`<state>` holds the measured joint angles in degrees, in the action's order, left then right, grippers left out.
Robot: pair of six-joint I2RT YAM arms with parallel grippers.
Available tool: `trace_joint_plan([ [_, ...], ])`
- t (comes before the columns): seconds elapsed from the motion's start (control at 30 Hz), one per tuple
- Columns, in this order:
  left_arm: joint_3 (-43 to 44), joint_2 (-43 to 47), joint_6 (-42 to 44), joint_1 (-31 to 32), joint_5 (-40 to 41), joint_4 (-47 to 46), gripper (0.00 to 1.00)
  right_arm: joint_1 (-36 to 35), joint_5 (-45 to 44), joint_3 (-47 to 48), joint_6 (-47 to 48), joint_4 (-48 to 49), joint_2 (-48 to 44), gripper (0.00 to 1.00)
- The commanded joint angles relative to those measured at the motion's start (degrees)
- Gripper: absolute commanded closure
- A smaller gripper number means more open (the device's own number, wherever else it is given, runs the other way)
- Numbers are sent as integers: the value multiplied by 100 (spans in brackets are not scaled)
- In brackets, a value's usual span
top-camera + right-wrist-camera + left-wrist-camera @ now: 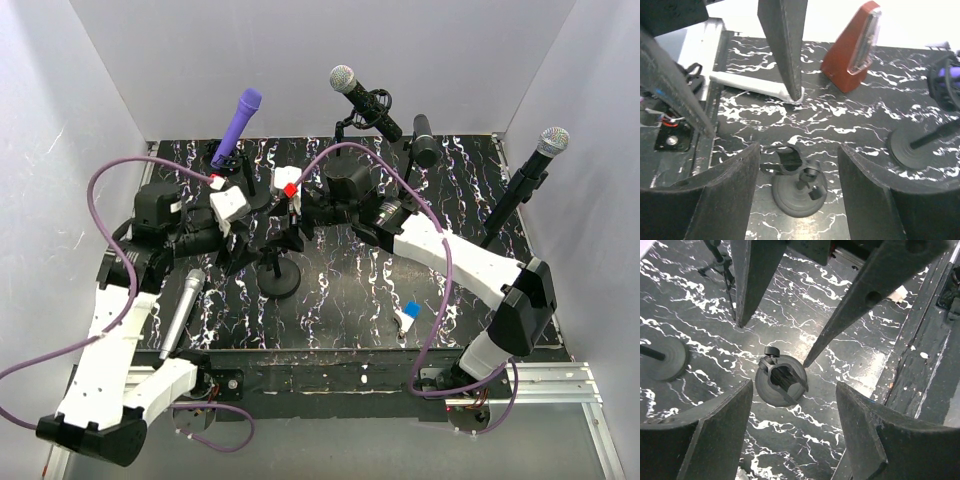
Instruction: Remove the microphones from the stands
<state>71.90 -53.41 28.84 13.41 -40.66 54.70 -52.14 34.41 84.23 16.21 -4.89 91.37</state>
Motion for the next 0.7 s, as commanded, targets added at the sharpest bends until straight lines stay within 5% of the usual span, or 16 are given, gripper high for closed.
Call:
trace_joint_plan([
  [0.0,-9,-398,-606,39,31,-274,33,55,-1039,269,-39,-73,-356,29],
  [0.13,-123,-705,-1371,48,269,-670,29,221,-2068,410,-170,-714,-734,27],
  [0.43,-352,-1786,-2040,241,559,-680,28,687,-2395,-441,-311,-1366,-1596,27],
  [0.67,-203,-2455,-2304,408,954,-399,37,767,-2343,-837,-250,-1305,-1842,27],
])
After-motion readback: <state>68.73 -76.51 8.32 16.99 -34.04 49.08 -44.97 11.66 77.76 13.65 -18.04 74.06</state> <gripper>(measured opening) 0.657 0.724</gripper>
